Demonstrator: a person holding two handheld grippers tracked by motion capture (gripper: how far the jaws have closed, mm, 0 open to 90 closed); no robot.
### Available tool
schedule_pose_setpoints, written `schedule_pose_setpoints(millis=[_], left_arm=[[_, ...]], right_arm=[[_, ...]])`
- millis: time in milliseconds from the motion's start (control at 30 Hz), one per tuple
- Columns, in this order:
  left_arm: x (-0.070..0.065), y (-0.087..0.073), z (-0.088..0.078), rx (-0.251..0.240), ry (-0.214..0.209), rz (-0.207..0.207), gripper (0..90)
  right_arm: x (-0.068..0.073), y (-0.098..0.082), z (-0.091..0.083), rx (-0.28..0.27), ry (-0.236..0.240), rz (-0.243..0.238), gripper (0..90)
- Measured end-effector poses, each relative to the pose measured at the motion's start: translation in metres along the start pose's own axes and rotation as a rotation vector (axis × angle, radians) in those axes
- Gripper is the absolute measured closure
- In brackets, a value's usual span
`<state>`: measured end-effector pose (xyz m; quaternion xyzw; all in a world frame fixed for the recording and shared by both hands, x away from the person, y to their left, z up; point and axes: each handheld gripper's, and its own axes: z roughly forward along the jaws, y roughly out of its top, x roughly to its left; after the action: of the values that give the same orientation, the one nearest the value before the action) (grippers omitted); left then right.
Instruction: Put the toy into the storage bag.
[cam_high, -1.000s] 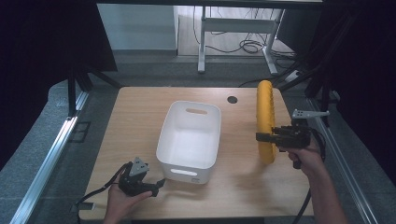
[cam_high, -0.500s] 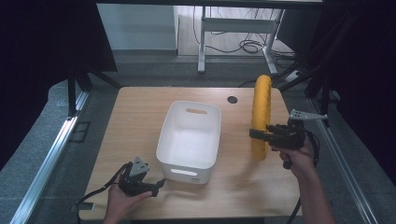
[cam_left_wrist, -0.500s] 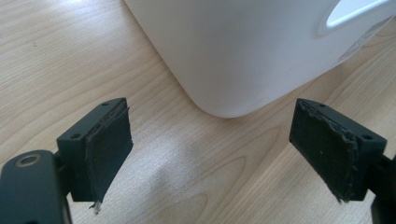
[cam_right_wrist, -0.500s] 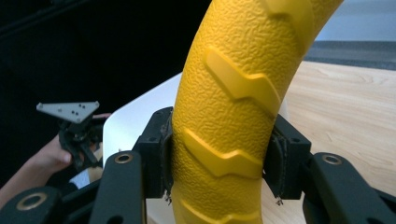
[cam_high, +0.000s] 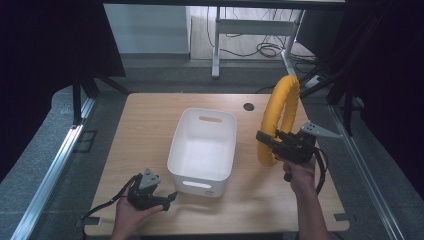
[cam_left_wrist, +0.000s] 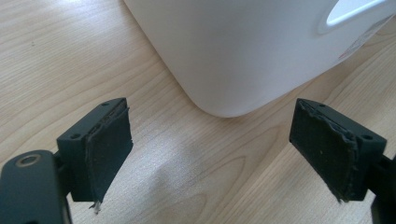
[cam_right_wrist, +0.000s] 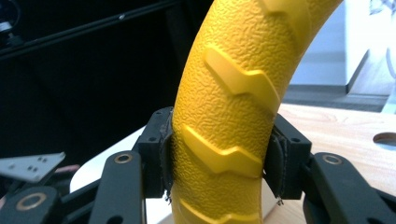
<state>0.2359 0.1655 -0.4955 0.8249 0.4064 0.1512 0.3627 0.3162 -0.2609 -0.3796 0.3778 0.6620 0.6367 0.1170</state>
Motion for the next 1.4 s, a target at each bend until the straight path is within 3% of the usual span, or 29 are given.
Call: schedule_pose_setpoints(millis=[233,500,1400], left_arm=[[0.001,0.0,-0.001,-0.005,0.004,0.0,13.2],[0.0,0.0,-0.001,-0.003,0.004,0.0,13.2],[0.0,0.0,0.001,0.003,0.002,0.001,13.2]], right_arm=[[0.018,-0.007,0.01,-0.057,-0.026,0.0,50.1],[0.037,-0.007,0.015,-0.127,-0.063,-0.048,50.0],[0.067,0.013,0.027,-0.218,-0.073,-0.113,49.8]])
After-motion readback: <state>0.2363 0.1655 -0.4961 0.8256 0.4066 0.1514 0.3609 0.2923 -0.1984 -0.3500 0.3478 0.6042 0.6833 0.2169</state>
